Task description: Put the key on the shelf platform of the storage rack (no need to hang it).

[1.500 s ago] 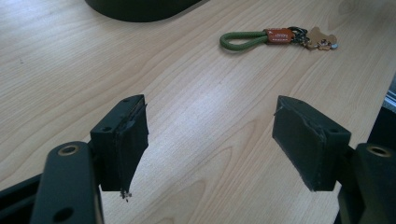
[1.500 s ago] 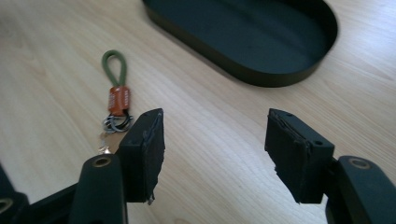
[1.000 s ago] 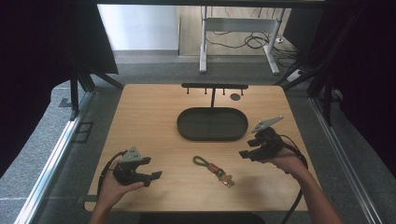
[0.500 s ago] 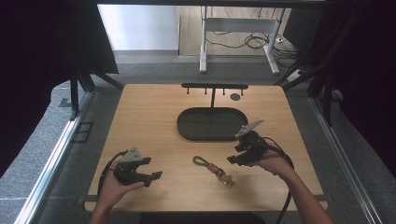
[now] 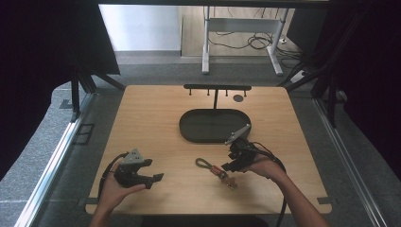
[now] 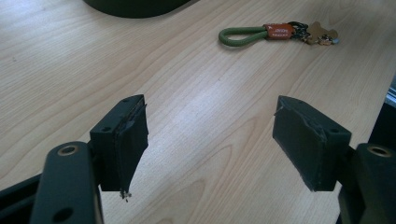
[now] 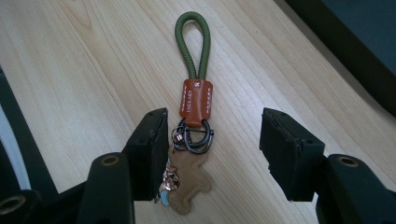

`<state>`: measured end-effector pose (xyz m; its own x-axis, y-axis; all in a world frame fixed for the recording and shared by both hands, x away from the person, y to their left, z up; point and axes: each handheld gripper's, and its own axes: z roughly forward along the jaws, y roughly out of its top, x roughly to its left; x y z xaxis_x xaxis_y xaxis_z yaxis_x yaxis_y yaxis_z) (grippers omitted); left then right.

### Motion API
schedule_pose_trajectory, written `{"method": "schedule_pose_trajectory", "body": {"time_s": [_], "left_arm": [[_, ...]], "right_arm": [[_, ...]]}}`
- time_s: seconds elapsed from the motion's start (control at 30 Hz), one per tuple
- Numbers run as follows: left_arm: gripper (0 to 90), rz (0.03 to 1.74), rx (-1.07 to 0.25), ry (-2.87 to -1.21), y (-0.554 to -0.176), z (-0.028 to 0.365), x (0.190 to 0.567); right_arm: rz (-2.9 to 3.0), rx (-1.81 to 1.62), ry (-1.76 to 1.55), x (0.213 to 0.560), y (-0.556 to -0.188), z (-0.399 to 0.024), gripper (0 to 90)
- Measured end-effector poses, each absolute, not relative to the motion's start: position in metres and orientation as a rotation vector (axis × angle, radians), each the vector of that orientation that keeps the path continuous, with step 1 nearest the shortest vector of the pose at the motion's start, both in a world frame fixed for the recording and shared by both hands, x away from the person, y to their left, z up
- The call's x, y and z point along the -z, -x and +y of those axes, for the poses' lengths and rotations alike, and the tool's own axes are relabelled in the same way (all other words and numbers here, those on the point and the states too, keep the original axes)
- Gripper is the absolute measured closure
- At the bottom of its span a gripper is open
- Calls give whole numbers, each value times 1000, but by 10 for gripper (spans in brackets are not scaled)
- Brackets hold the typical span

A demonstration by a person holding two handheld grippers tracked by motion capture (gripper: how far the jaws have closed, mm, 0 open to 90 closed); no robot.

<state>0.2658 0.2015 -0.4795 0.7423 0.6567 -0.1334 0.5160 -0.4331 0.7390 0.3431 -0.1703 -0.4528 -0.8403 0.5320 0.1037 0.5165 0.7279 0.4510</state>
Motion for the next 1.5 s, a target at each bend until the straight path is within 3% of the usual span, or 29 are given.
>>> {"method": "schedule_pose_trajectory", "body": {"time_s": [0.7, 1.5], "left_arm": [[267, 878, -216, -2135, -266, 200, 481], [267, 882, -220, -2134, -266, 202, 481]], "right_arm": [[2945, -561, -852, 486, -350, -133, 496], [2960, -474, -835, 504, -351, -123, 550]]}}
